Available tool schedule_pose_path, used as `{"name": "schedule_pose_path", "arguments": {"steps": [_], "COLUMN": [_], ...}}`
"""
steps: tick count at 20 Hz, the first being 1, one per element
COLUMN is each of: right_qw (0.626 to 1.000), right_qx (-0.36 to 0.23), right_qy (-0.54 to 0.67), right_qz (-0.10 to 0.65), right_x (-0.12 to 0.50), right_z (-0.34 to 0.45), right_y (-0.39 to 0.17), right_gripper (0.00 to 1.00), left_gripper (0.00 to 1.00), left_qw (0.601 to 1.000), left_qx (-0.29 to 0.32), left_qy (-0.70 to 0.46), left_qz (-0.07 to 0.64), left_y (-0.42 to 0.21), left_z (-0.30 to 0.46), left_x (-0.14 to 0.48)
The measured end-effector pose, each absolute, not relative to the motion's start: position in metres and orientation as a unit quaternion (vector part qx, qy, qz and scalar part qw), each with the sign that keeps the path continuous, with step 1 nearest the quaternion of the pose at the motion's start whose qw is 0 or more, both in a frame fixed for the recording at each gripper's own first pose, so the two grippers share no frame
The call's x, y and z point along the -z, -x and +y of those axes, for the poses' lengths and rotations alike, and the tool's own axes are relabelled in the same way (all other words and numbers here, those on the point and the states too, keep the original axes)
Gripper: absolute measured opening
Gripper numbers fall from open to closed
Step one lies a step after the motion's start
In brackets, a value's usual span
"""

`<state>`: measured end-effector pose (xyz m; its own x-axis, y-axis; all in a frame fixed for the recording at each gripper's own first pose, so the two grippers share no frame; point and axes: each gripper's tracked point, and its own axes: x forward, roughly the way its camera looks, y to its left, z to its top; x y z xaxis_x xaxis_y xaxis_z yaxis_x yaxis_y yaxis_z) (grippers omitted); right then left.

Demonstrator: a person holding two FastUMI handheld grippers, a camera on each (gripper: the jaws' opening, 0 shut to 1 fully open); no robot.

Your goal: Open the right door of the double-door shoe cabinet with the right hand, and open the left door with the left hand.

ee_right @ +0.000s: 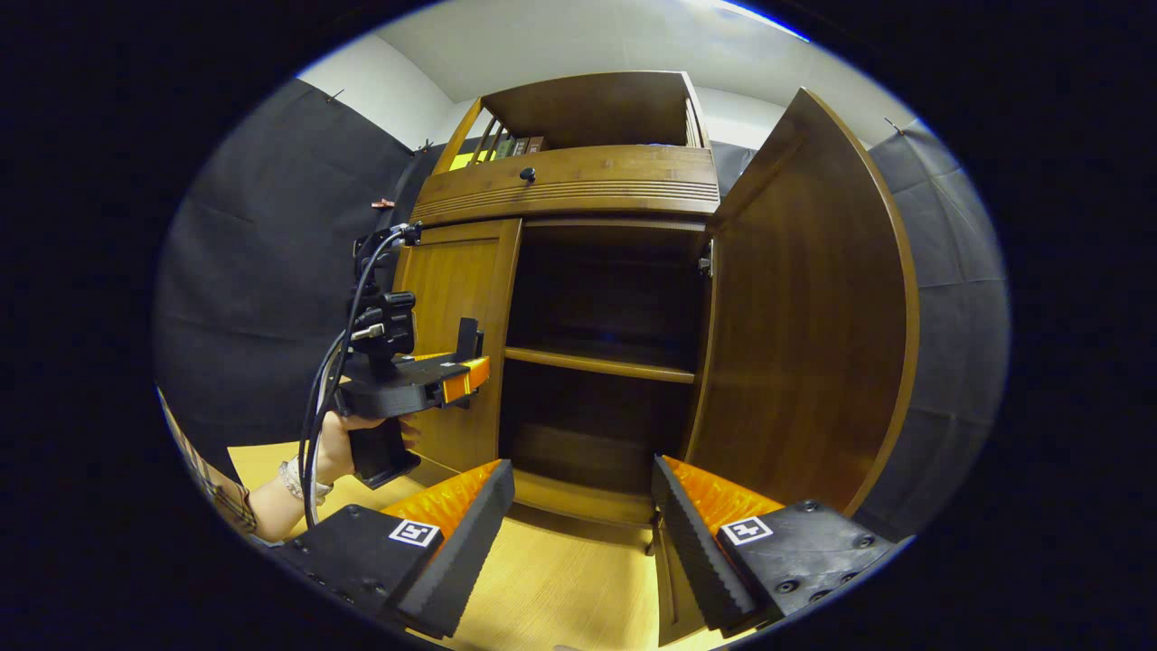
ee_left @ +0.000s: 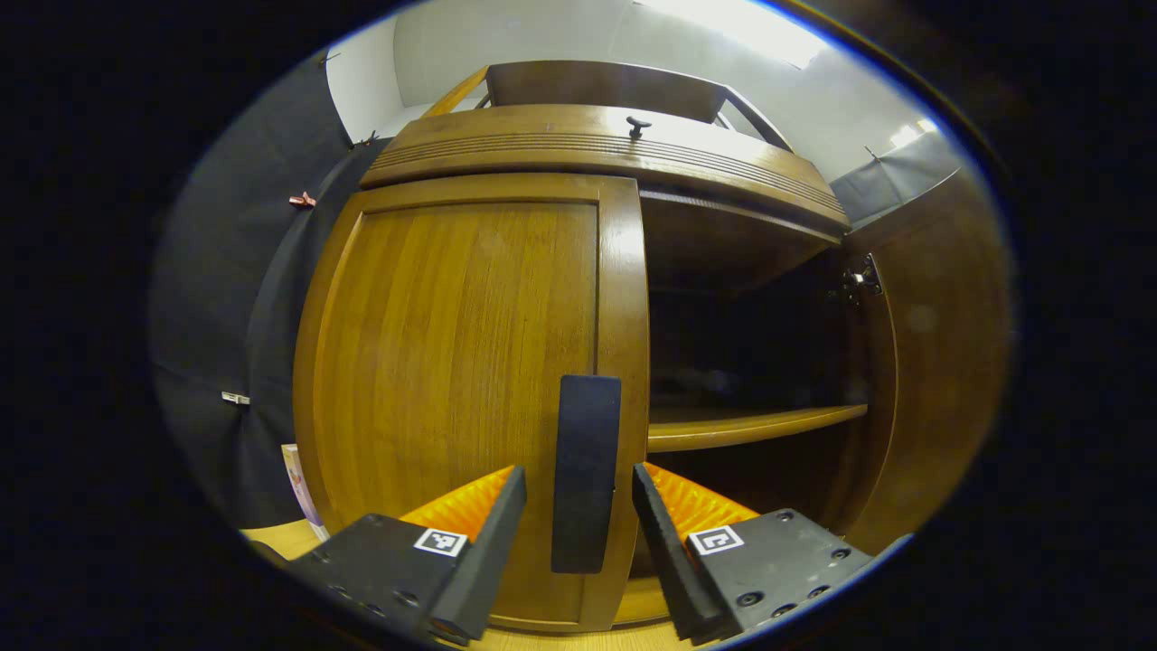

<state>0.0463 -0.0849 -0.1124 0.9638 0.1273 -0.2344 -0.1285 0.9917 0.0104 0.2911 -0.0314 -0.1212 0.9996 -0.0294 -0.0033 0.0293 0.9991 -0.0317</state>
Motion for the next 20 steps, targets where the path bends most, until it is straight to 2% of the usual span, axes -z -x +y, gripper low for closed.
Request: {"name": "schedule_pose_path", "arguments": {"steps": [3, 8, 15, 20], "right_qw": [0.990, 0.991, 0.994, 0.992], "right_qx": [-0.067, -0.055, -0.037, -0.034], "right_qy": [0.001, -0.007, 0.012, -0.008], "right_qz": [0.124, 0.123, 0.103, 0.121], "right_x": [0.116, 0.113, 0.095, 0.093], "right_z": [-0.084, -0.092, -0.096, -0.094], "right_y": [-0.045, -0.041, -0.027, -0.014], "right_gripper": [0.95, 0.95, 0.96, 0.98], "left_gripper": [0.37, 0.30, 0.30, 0.31], "left_qw": [1.000, 0.999, 0.998, 0.996], "left_qx": [0.014, 0.029, 0.054, 0.073], "left_qy": [0.016, 0.023, 0.034, 0.045], "left_qz": [0.005, 0.019, 0.029, 0.031], "left_y": [-0.294, -0.288, -0.260, -0.234], "left_z": [-0.031, -0.031, -0.028, -0.022], "left_x": [0.124, 0.125, 0.120, 0.115]}}
